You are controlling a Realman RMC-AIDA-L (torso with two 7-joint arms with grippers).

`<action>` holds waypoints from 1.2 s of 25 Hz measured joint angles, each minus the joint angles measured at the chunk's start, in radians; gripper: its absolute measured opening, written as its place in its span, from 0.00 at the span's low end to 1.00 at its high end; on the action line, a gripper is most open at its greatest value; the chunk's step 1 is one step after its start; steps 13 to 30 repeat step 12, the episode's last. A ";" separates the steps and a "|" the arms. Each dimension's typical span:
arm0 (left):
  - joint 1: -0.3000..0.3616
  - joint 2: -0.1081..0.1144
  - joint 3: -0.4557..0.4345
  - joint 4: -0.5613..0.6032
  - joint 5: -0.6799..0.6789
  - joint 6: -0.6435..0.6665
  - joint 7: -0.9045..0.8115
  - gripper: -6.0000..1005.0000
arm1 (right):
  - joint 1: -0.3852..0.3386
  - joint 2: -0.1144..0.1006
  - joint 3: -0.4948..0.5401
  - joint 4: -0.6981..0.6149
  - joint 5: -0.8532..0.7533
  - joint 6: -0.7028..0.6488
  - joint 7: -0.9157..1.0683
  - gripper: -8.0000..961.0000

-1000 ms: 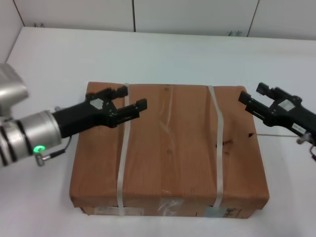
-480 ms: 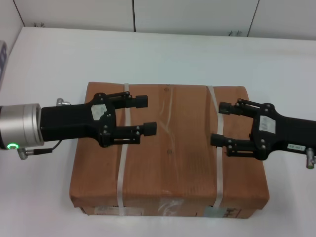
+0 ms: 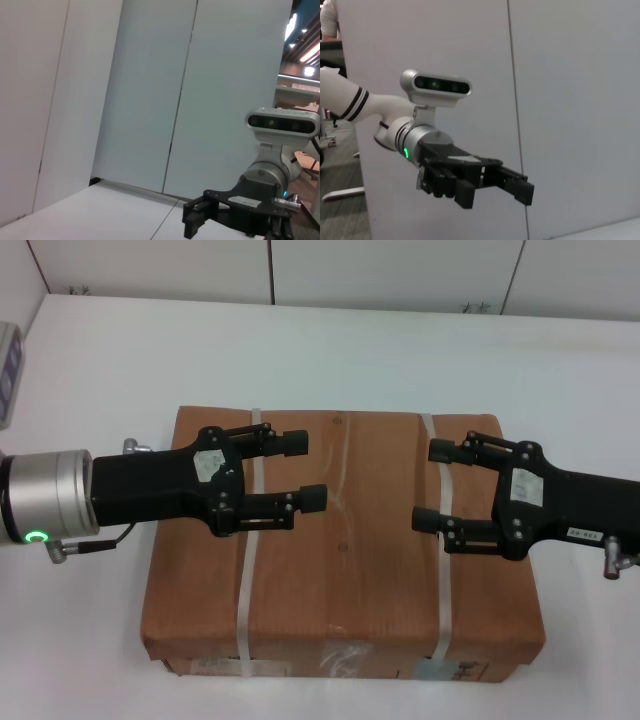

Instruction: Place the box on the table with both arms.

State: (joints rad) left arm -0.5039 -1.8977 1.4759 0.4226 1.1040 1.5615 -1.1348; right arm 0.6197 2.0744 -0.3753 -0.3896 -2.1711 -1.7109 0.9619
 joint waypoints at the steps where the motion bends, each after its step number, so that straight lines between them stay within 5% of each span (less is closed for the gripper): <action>1: 0.000 -0.001 0.000 0.000 0.000 0.000 0.001 0.77 | 0.000 0.000 -0.001 0.002 0.006 0.002 -0.003 0.91; 30: -0.001 -0.016 -0.009 0.001 -0.010 -0.015 0.008 0.77 | -0.004 0.001 0.001 0.025 0.018 0.009 -0.046 0.91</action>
